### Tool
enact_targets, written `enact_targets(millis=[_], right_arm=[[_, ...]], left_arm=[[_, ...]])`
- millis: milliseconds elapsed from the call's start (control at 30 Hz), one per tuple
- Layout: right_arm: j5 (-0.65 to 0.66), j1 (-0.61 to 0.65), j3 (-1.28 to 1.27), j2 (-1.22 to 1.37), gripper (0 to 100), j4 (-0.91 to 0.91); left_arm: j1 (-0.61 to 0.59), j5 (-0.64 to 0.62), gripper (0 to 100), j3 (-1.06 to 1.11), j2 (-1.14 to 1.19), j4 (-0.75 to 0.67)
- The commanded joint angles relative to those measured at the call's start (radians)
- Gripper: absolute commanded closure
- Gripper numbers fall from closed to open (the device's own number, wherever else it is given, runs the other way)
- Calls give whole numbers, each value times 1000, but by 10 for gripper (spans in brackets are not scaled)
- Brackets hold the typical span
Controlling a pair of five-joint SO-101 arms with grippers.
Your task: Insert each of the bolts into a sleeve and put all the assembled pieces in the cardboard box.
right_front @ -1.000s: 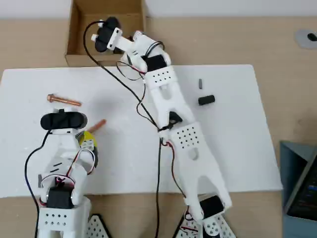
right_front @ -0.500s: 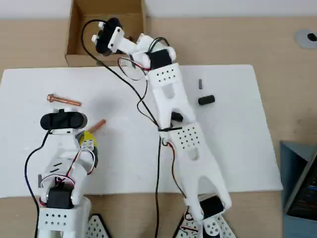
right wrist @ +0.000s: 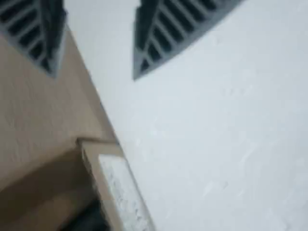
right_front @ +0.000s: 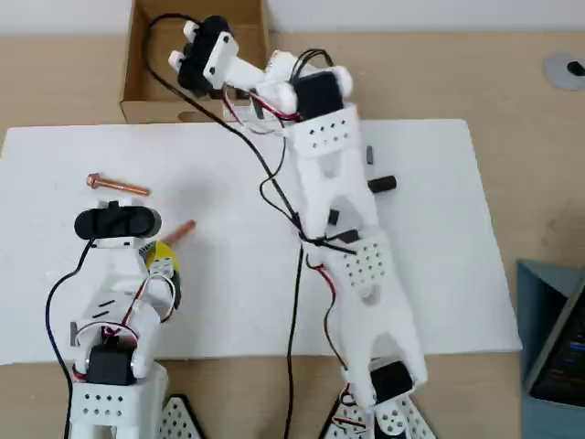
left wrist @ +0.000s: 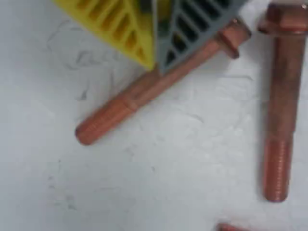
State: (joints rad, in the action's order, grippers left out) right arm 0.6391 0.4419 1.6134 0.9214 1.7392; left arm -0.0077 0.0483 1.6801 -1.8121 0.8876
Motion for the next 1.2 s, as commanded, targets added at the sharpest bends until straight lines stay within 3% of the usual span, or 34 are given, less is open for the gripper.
enact_targets(millis=[0, 367, 633, 900, 1167], right_arm=[[3, -12, 54, -136, 875, 49], [-52, -136, 21, -317, 875, 52], [-57, -239, -470, -573, 875, 49], [-49, -240, -974, -765, 873, 49], [89, -240, -1262, -774, 873, 32]], left_arm=[[-9, 0, 998, 14, -10, 5], [-11, 0, 998, 14, -10, 5], [-11, 0, 998, 14, -10, 5], [-11, 0, 998, 14, -10, 6], [-11, 0, 998, 14, -10, 17]])
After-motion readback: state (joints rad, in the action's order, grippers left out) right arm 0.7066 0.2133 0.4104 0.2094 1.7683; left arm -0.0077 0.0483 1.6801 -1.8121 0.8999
